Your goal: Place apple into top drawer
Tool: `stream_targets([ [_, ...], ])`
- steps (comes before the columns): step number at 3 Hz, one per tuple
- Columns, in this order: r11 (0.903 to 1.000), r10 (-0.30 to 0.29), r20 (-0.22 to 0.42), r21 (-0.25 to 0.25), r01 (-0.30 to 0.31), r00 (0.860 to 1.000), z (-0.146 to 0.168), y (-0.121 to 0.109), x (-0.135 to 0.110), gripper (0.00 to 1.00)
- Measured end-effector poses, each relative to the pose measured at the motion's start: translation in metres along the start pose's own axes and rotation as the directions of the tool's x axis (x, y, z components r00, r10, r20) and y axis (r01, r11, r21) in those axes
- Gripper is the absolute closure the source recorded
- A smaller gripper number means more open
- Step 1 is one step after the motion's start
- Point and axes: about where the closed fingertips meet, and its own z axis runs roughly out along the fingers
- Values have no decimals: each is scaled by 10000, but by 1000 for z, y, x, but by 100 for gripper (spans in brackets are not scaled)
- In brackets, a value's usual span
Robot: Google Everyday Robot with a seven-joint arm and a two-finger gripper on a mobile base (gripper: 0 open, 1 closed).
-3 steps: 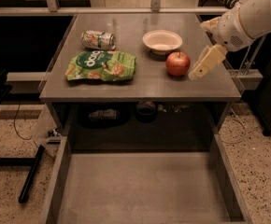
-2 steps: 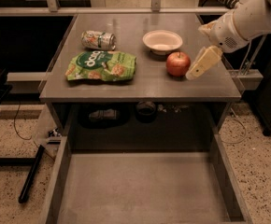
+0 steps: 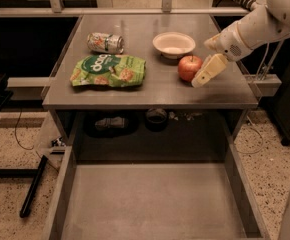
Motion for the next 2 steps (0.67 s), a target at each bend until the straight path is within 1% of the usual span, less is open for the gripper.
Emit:
stream_targets([
  [1, 9974, 390, 166, -617, -379, 9991, 18, -1, 6, 0],
  [2, 9906, 831, 291, -1113, -794, 9961, 29, -3, 4, 13],
])
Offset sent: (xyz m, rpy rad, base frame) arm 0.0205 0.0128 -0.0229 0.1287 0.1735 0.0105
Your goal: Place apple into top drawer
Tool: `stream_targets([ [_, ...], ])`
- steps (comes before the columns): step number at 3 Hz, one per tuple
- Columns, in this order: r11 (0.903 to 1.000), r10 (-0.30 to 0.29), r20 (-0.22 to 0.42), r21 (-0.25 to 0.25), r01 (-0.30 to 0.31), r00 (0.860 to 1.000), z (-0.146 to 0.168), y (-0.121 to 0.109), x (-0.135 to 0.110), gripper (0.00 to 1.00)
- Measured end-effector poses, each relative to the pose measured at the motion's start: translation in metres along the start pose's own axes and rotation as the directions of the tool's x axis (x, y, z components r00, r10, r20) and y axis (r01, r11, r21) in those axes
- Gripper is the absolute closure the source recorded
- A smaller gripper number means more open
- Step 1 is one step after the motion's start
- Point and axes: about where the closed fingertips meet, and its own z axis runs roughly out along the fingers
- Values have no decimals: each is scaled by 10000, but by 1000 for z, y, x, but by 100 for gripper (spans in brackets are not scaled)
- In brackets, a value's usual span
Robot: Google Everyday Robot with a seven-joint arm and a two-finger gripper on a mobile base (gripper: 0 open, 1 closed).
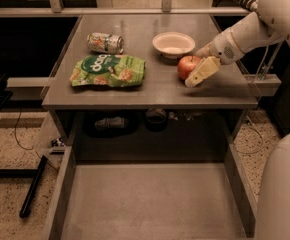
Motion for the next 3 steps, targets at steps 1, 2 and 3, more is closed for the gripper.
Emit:
stream_targets([
  [1, 10000, 12, 18, -23, -12, 10000, 0, 0, 0, 32],
  [2, 10000, 12, 18, -23, -12, 10000, 0, 0, 0, 55],
  [3, 10000, 12, 18, -24, -12, 10000, 0, 0, 0, 79],
])
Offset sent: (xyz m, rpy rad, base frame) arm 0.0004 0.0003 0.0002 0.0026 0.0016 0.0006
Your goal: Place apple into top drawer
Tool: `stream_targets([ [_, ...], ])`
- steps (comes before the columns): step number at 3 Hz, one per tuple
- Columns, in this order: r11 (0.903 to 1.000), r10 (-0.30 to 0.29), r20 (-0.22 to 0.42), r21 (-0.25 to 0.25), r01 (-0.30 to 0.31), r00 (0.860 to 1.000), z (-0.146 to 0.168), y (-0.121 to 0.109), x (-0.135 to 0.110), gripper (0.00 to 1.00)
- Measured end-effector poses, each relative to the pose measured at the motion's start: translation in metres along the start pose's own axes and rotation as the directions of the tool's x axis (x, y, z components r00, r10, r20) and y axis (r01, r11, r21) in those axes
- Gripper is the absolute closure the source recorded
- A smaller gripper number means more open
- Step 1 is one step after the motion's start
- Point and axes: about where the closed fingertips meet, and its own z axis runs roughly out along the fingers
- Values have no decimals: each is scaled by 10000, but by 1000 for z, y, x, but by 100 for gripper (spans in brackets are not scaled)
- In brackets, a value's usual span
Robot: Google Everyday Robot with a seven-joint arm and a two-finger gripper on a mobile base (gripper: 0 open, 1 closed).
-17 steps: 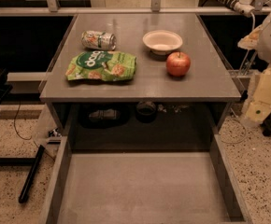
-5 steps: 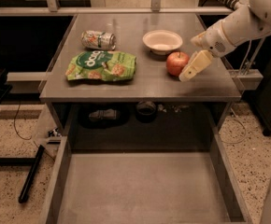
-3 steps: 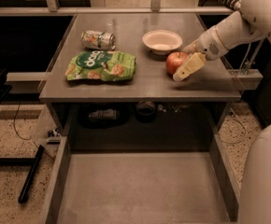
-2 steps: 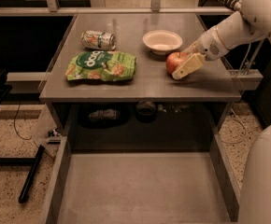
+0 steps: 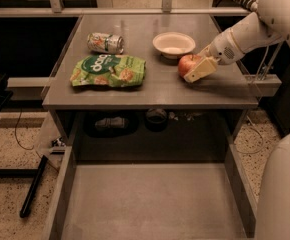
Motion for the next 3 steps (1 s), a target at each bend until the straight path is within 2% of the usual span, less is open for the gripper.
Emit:
stream_targets([
  [1, 10000, -1, 0, 0, 1, 10000, 0, 0, 0, 99],
  [2, 9997, -233, -48, 3, 233, 9997, -4, 6, 0, 100],
  [3, 9985, -543, 291, -6, 544, 9981, -22, 25, 3, 100],
])
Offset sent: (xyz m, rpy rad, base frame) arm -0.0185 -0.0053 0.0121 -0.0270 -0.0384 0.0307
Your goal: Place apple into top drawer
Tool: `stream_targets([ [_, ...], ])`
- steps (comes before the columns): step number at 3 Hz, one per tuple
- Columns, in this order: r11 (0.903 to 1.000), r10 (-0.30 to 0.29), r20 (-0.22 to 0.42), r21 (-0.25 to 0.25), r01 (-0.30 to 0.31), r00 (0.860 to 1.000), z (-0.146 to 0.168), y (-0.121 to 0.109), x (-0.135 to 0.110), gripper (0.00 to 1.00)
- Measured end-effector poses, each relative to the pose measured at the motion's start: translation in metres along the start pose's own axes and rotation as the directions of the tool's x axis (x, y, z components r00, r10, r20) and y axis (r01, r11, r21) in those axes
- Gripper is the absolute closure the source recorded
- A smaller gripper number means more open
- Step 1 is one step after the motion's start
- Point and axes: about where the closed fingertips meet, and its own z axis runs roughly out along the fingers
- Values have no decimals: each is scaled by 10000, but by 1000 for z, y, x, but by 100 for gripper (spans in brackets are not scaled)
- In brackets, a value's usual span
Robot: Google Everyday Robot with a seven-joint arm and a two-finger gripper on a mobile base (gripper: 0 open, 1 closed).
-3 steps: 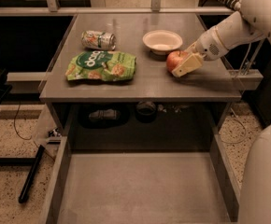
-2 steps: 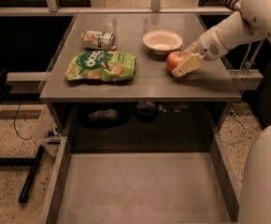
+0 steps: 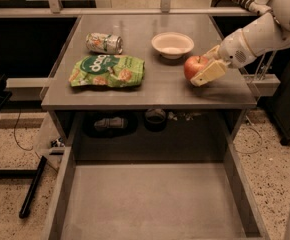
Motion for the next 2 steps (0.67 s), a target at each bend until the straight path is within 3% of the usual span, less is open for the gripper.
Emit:
stream_targets([
  [2, 9939, -964, 568, 585, 930, 9937, -48, 58, 17, 100],
])
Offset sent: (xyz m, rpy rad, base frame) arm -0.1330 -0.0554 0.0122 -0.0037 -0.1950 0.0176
